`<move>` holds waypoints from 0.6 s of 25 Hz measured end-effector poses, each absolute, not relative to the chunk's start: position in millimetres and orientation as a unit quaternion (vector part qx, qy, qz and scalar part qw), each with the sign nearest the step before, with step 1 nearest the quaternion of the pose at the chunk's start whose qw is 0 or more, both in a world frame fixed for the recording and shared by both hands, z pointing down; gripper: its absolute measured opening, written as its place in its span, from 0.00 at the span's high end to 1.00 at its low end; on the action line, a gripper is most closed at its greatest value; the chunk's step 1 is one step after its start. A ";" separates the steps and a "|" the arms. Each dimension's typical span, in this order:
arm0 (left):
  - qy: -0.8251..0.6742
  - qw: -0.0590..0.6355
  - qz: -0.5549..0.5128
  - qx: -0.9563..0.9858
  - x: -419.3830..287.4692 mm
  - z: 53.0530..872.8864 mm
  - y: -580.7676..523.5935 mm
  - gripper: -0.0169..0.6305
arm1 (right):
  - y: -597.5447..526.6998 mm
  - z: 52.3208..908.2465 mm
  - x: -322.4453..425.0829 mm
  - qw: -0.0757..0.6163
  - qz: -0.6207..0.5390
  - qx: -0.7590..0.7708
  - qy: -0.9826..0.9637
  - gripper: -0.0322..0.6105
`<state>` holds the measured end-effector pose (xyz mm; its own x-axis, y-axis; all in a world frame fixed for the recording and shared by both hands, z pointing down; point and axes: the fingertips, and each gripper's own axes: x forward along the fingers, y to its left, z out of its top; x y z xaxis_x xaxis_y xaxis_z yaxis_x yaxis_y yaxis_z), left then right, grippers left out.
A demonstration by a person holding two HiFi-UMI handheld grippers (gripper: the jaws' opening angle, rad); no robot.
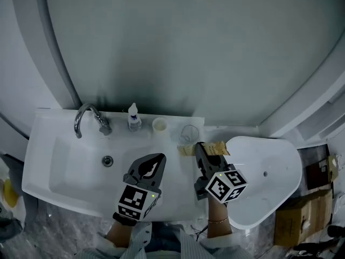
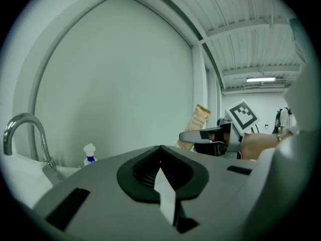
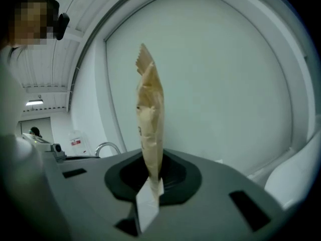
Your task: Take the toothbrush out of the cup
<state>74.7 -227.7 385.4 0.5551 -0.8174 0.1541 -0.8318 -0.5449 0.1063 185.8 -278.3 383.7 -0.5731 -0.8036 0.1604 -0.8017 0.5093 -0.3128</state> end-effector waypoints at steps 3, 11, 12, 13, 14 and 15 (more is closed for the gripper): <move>-0.485 0.078 0.039 0.870 67.1 376.0 -206.3 0.95 | -250.7 377.1 174.9 0.014 -0.184 -0.438 0.880 0.89; -0.500 0.064 0.040 0.863 66.3 360.3 -144.2 0.95 | -177.4 356.8 154.4 0.031 -0.179 -0.382 0.906 0.89; -0.502 0.063 0.039 0.862 66.4 358.8 -137.3 0.95 | -169.2 354.4 151.9 0.031 -0.177 -0.374 0.910 0.89; -0.504 0.063 0.038 0.861 66.6 357.4 -130.7 0.95 | -161.1 352.0 149.0 0.030 -0.176 -0.366 0.913 0.89; -0.505 0.063 0.037 0.860 67.0 356.2 -124.3 0.95 | -153.2 349.6 146.0 0.029 -0.174 -0.358 0.917 0.89; -0.506 0.063 0.036 0.860 67.7 355.1 -118.3 0.95 | -145.9 347.4 143.3 0.028 -0.171 -0.351 0.920 0.89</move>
<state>67.7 -118.3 355.1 0.4856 -0.8650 0.1259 -0.8742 -0.4803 0.0719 143.3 -145.9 347.4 -0.7527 -0.6547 0.0691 -0.6358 0.6956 -0.3344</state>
